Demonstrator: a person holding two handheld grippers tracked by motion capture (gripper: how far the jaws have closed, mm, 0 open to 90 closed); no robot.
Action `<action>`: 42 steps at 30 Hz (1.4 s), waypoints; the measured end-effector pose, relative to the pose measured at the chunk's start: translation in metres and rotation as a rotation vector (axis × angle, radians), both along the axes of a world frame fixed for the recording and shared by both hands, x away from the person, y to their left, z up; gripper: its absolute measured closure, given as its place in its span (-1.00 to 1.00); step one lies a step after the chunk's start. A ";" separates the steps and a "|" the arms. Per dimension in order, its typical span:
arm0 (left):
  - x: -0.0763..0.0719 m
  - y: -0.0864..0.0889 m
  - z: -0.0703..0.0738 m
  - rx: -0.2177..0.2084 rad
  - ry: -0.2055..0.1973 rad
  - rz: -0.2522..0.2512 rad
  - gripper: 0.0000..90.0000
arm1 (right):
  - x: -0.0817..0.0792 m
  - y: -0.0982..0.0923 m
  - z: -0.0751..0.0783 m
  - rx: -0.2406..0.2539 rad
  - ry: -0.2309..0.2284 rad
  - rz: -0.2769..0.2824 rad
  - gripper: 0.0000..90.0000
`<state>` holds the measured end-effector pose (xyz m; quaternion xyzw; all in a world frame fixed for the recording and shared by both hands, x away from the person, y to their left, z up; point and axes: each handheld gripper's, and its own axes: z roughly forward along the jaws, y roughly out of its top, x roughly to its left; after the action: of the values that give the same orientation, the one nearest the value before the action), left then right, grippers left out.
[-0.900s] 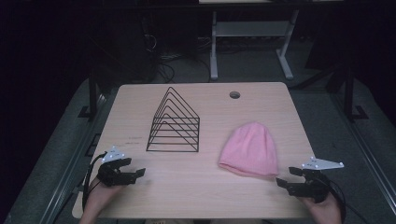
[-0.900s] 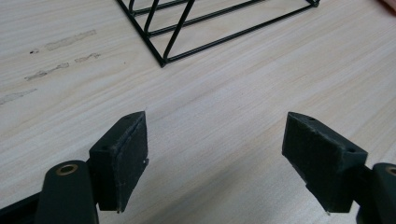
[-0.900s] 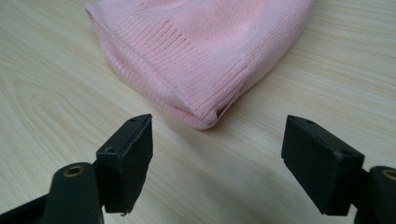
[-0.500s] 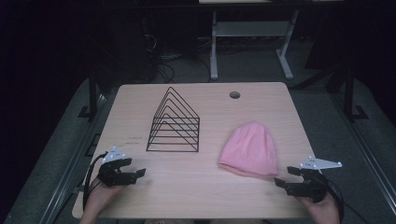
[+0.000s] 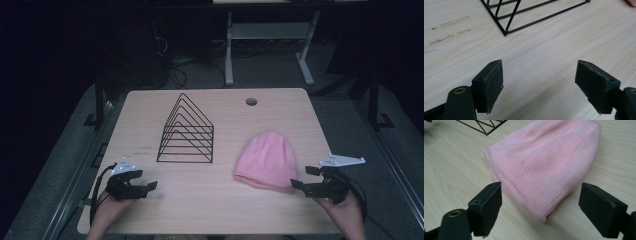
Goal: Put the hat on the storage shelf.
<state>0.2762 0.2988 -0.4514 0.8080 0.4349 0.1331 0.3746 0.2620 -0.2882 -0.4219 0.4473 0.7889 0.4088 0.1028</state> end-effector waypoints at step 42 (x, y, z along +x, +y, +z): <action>0.005 0.001 -0.002 0.014 0.010 -0.024 -0.50 | 0.098 0.017 0.020 -0.053 0.135 0.032 -0.63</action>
<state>0.2812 0.2997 -0.4532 0.8165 0.4259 0.1275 0.3683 0.3599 -0.2707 -0.4020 0.4584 0.8117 0.3580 0.0545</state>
